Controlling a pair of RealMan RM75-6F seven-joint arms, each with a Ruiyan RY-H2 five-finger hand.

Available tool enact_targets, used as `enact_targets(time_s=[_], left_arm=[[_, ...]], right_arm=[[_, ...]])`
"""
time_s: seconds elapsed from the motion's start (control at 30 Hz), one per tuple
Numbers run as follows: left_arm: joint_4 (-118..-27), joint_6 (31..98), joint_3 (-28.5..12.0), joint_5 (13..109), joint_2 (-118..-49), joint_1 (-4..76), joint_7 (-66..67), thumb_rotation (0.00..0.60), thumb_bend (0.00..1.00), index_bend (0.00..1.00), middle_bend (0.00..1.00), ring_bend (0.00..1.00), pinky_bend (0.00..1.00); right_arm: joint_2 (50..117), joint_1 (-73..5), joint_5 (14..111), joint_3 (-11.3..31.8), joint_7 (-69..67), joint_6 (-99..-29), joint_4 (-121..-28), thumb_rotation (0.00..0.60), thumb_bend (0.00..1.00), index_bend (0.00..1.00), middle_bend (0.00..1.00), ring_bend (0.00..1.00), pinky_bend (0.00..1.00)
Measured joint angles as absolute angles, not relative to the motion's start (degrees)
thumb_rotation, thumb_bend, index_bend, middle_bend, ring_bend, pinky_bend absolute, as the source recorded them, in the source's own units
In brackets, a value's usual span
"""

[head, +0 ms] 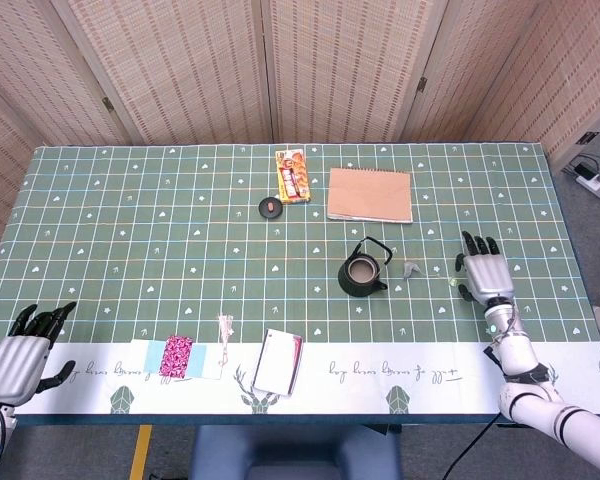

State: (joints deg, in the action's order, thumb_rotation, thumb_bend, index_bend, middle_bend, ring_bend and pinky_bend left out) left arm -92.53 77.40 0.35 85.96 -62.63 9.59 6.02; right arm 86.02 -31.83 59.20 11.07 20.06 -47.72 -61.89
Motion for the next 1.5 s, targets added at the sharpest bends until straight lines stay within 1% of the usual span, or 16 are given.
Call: enact_targets(time_s=[0.23,0.9,1.27,1.5], left_arm=[[-92.55,77.61,0.4,86.15,-62.51,9.53,5.52,0.6,0.29,0.01,0.13,0.15,0.06],[-92.39,77.54,0.54,86.4,-62.3,9.6,4.81,0.6,0.29,0.01,0.13,0.15,0.06],[-92.32,77.67,0.58,86.57,-62.3,9.58,4.67,0.6,0.29,0.01,0.13,0.15,0.06],[-92.25,77.76,0.56,86.6,-62.3,9.56,4.59,0.6,0.29,0.0,0.13,0.14,0.06]], right_arm=[[87.32,-33.44,56.49,11.03,22.69,-45.98,-60.39,0.6,0.38,0.45,0.03,0.02,0.0],[90.09,-35.74,52.51,10.38,24.68,-43.36,-56.33,0.6,0.38,0.47,0.05,0.02,0.0],[90.53,-36.01,52.24,9.86,24.5,-43.19,-55.49,0.6,0.38,0.53,0.06,0.03,0.0],[90.92,-36.29,51.88,9.68,24.72,-42.96,-54.72,0.6,0.38,0.55,0.07,0.04,0.0]])
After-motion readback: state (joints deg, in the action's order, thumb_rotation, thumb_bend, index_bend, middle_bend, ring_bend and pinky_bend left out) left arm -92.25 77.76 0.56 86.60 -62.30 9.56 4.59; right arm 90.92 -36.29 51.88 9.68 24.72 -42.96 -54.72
